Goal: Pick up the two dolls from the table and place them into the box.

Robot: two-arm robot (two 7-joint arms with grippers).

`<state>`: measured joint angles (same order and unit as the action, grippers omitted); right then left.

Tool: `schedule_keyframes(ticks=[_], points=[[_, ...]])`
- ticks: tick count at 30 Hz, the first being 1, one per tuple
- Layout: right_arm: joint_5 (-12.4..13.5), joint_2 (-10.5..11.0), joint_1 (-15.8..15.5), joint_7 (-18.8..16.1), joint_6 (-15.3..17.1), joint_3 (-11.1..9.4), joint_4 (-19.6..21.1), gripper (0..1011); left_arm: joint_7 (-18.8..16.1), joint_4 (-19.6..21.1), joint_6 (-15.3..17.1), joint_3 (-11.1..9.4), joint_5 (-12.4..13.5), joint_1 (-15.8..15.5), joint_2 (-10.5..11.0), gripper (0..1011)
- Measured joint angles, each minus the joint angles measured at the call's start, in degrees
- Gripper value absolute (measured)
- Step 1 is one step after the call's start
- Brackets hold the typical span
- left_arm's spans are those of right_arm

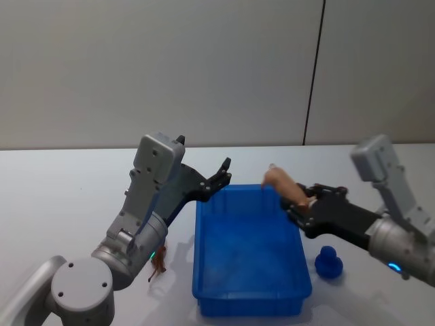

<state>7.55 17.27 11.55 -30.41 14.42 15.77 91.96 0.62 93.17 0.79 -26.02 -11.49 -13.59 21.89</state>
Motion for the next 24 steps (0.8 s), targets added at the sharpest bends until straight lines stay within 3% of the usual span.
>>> schedule_keyframes(ticks=[5, 11, 14, 16, 24], points=[[-1.9, -1.8, 2.1, -2.5, 0.8, 1.6, -2.1, 390, 0.0, 0.0, 0.0, 0.0, 0.0, 0.0, 0.0, 1003], [-3.9, -3.4, 4.1, -3.7, 1.4, 2.9, -4.7, 548, 0.0, 0.0, 0.0, 0.0, 0.0, 0.0, 0.0, 1003], [-4.3, -3.7, 4.5, -3.8, 1.5, 3.1, -5.3, 710, 0.0, 0.0, 0.0, 0.0, 0.0, 0.0, 0.0, 1003], [-4.7, -3.9, 4.8, -3.8, 1.5, 3.2, -5.8, 748, 0.0, 0.0, 0.0, 0.0, 0.0, 0.0, 0.0, 1003], [-4.8, -3.5, 4.9, -2.4, 1.0, 2.9, -6.4, 956, 0.0, 0.0, 0.0, 0.0, 0.0, 0.0, 0.0, 1003]])
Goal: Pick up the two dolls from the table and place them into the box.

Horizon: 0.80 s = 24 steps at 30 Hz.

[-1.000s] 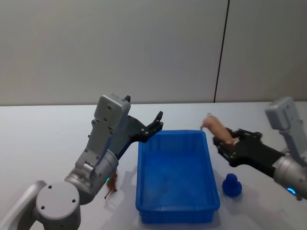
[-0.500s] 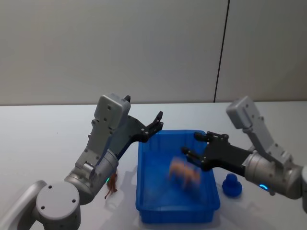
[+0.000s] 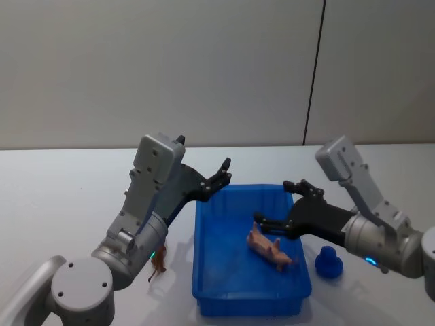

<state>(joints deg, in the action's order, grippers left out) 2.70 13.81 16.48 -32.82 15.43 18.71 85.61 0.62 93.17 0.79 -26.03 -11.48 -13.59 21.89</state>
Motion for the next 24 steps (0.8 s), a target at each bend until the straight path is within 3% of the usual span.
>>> schedule_keyframes(ticks=[2, 24], points=[[0.4, 0.5, -0.5, 0.7, -0.2, -0.4, 0.3, 1001, 0.0, 0.0, 0.0, 0.0, 0.0, 0.0, 0.0, 1003], [6.8, 7.4, -8.7, 5.8, -0.7, -4.0, 3.9, 1001, 0.0, 0.0, 0.0, 0.0, 0.0, 0.0, 0.0, 1003]])
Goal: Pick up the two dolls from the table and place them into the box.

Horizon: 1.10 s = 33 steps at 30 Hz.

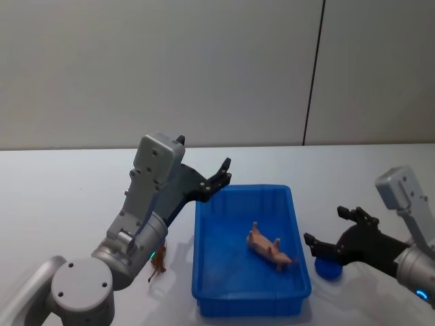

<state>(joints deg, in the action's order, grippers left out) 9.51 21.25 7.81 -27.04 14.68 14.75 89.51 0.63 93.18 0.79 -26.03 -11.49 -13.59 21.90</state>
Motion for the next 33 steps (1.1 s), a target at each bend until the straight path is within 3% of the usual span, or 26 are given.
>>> schedule_keyframes(ticks=[14, 29, 33], points=[[0.5, 1.0, -1.1, 0.0, -0.2, -0.2, -3.6, 1001, 0.0, 0.0, 0.0, 0.0, 0.0, 0.0, 0.0, 1003], [-1.1, -0.1, 0.2, -1.7, -1.2, 1.2, -9.6, 1001, 0.0, 0.0, 0.0, 0.0, 0.0, 0.0, 0.0, 1003], [-1.3, -0.6, 0.6, -1.8, -1.5, 1.6, -11.0, 929, 0.0, 0.0, 0.0, 0.0, 0.0, 0.0, 0.0, 1003]])
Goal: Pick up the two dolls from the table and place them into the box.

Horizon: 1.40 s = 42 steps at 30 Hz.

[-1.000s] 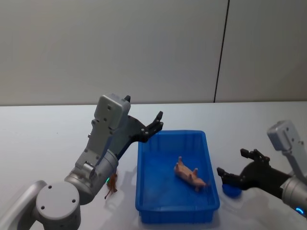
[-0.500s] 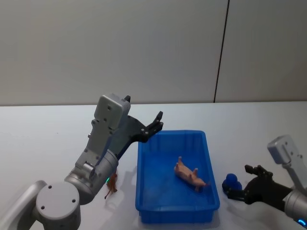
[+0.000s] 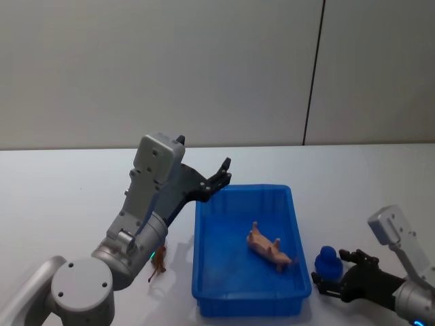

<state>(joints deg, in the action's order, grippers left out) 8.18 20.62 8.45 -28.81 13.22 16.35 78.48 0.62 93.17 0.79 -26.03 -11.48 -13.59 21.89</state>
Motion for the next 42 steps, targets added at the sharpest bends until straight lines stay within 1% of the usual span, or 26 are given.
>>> schedule_keyframes(ticks=[4, 5, 6, 7, 9, 10, 13, 14, 15, 18, 24, 30, 36, 42], points=[[-0.1, -0.4, 0.4, 0.3, -0.3, 0.2, -0.9, 795, 0.0, 0.0, 0.0, 0.0, 0.0, 0.0, 0.0, 1003], [-0.1, -0.4, 0.4, 0.4, -0.4, 0.3, -1.1, 795, 0.0, 0.0, 0.0, 0.0, 0.0, 0.0, 0.0, 1003], [-0.1, -0.5, 0.5, 0.5, -0.5, 0.3, -1.3, 741, 0.0, 0.0, 0.0, 0.0, 0.0, 0.0, 0.0, 1003], [0.0, -0.6, 0.6, 0.7, -0.7, 0.3, -1.6, 728, 0.0, 0.0, 0.0, 0.0, 0.0, 0.0, 0.0, 1003], [0.1, -0.8, 0.8, 1.0, -1.1, 0.4, -1.9, 641, 0.0, 0.0, 0.0, 0.0, 0.0, 0.0, 0.0, 1003], [0.2, -0.8, 0.8, 1.1, -1.3, 0.4, -2.0, 641, 0.0, 0.0, 0.0, 0.0, 0.0, 0.0, 0.0, 1003], [0.5, -1.0, 1.0, 1.5, -1.9, 0.4, -2.2, 539, 0.0, 0.0, 0.0, 0.0, 0.0, 0.0, 0.0, 1003], [0.6, -1.0, 1.1, 1.6, -2.1, 0.4, -2.3, 539, 0.0, 0.0, 0.0, 0.0, 0.0, 0.0, 0.0, 1003], [0.7, -1.1, 1.1, 1.9, -2.5, 0.4, -2.3, 510, 0.0, 0.0, 0.0, 0.0, 0.0, 0.0, 0.0, 1003], [1.0, -1.2, 1.2, 2.2, -3.2, 0.4, -2.3, 476, 0.0, 0.0, 0.0, 0.0, 0.0, 0.0, 0.0, 1003], [1.7, -1.3, 1.4, 3.2, -5.4, 0.2, -1.6, 440, 0.0, 0.0, 0.0, 0.0, 0.0, 0.0, 0.0, 1003], [2.1, -1.2, 1.4, 3.5, -7.5, 0.1, 0.5, 396, 0.0, 0.0, 0.0, 0.0, 0.0, 0.0, 0.0, 1003], [2.2, -1.2, 1.8, 2.2, -8.7, 0.1, 3.3, 360, 0.0, 0.0, 0.0, 0.0, 0.0, 0.0, 0.0, 1003], [1.7, -1.7, 2.6, -0.3, -8.8, 0.7, 5.9, 330, 0.0, 0.0, 0.0, 0.0, 0.0, 0.0, 0.0, 1003]])
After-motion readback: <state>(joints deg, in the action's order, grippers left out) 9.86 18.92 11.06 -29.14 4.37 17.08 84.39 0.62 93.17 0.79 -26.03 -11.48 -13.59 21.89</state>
